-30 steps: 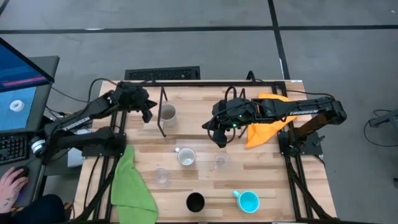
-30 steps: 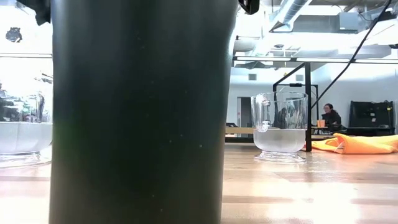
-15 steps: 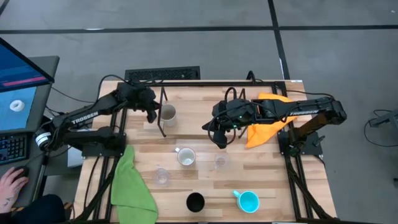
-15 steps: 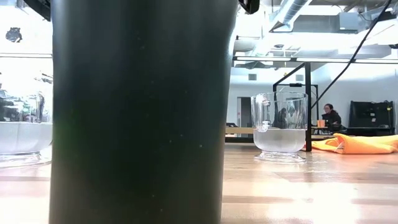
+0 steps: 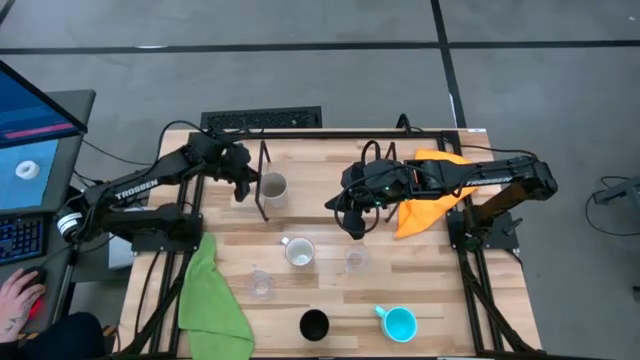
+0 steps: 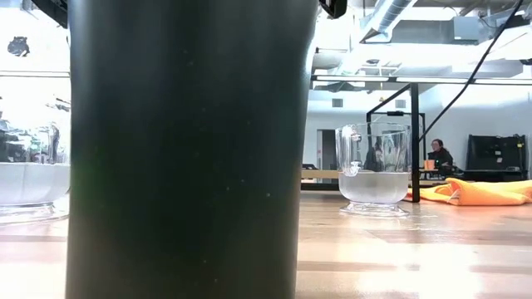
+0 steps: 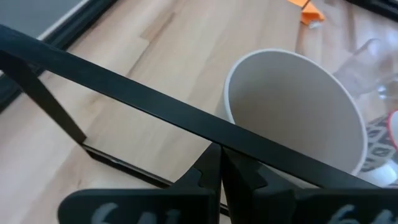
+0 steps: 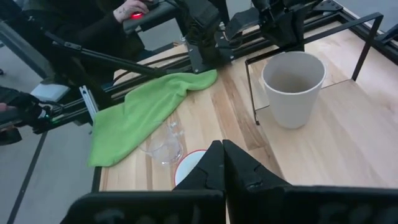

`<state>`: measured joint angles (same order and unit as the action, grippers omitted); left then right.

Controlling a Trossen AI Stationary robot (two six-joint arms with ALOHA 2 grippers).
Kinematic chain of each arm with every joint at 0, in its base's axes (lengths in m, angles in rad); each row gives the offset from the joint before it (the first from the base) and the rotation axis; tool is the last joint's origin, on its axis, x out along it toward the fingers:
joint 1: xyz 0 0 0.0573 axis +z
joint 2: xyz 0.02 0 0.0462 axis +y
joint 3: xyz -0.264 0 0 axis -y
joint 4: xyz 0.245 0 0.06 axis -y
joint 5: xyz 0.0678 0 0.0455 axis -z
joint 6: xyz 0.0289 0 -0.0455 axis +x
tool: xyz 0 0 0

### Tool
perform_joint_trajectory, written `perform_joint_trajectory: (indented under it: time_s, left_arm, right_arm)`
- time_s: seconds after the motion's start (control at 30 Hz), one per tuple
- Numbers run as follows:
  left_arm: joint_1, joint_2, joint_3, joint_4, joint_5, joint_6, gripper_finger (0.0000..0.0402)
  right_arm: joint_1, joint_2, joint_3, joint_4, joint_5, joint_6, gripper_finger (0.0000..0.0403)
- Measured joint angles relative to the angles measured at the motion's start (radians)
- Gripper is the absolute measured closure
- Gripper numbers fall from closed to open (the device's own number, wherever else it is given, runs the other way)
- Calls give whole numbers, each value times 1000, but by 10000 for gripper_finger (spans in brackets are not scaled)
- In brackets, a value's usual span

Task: Stack small to large cups/mugs on shelf
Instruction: Put the white cup on the shelf, then put the black cup on the shelf

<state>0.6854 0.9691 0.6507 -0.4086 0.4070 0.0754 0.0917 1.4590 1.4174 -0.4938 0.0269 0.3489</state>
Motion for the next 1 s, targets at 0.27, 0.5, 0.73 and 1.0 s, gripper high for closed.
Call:
perform_joint_trajectory:
  time_s: [0.27,0.5,0.73,1.0]
  left_arm:
    - [-20,0,0,-18,36,-10,401]
    - [-23,-24,2,-70,-115,-43,401]
    - [-25,-131,123,-308,-365,-142,401]
    - [-92,-291,332,-527,-373,-398,401]
  right_arm:
    - [0,0,0,0,0,0,390]
    - [0,0,0,0,0,14,390]
    - [0,-17,17,-81,0,119,390]
    - [113,37,134,-329,-2,228,390]
